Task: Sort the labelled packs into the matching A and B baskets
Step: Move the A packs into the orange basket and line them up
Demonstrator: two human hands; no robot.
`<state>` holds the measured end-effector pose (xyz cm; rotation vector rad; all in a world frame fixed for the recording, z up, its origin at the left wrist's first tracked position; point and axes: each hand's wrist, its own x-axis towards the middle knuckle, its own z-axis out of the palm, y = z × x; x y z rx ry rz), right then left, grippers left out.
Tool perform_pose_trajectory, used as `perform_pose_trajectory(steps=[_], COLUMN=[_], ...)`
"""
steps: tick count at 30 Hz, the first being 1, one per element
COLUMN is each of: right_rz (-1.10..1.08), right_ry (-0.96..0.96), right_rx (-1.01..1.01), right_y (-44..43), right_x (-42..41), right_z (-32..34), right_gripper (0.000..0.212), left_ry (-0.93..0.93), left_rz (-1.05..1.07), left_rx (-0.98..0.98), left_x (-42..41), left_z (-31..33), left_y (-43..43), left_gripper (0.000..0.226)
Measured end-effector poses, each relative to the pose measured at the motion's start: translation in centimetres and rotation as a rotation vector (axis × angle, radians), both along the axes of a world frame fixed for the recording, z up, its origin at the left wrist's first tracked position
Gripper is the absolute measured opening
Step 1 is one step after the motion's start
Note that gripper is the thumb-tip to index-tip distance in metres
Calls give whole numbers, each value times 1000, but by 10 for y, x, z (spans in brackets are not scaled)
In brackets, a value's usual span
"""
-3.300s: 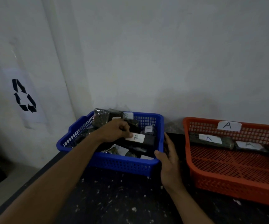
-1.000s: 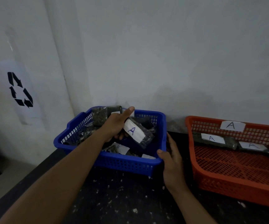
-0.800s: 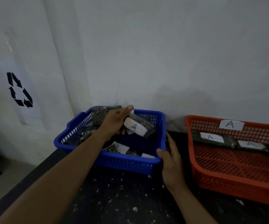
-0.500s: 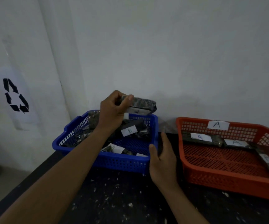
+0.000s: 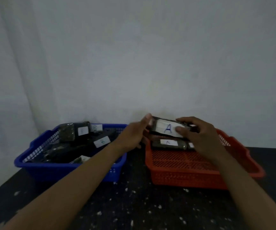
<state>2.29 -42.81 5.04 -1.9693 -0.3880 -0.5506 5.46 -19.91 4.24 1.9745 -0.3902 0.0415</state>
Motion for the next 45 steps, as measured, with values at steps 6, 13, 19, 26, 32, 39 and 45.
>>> perform_pose_trajectory(steps=[6, 13, 19, 26, 32, 39, 45], right_rz=[-130, -153, -220, -143, -175, -227, -249], right_ry=[397, 516, 470, 536, 492, 504, 534], right_rx=[-373, -649, -838, -821, -826, -819, -905], right_y=[-100, -125, -132, -122, -124, -127, -125], right_x=[54, 105, 124, 125, 125, 124, 116], right_z=[-13, -29, -46, -51, -48, -52, -52], right_gripper=[12, 10, 9, 29, 39, 35, 44], left_ry=[-309, -476, -445, -408, -388, -359, -339], left_rz=[-15, -28, -36, -25, -31, -31, -28], left_rx=[667, 641, 672, 678, 672, 659, 626], left_x=[22, 32, 34, 32, 31, 30, 29], left_z=[-61, -75, -78, -76, -75, -75, -72], left_y=[-23, -18, -18, -18, -19, -18, -19], left_gripper=[35, 30, 30, 36, 33, 35, 29])
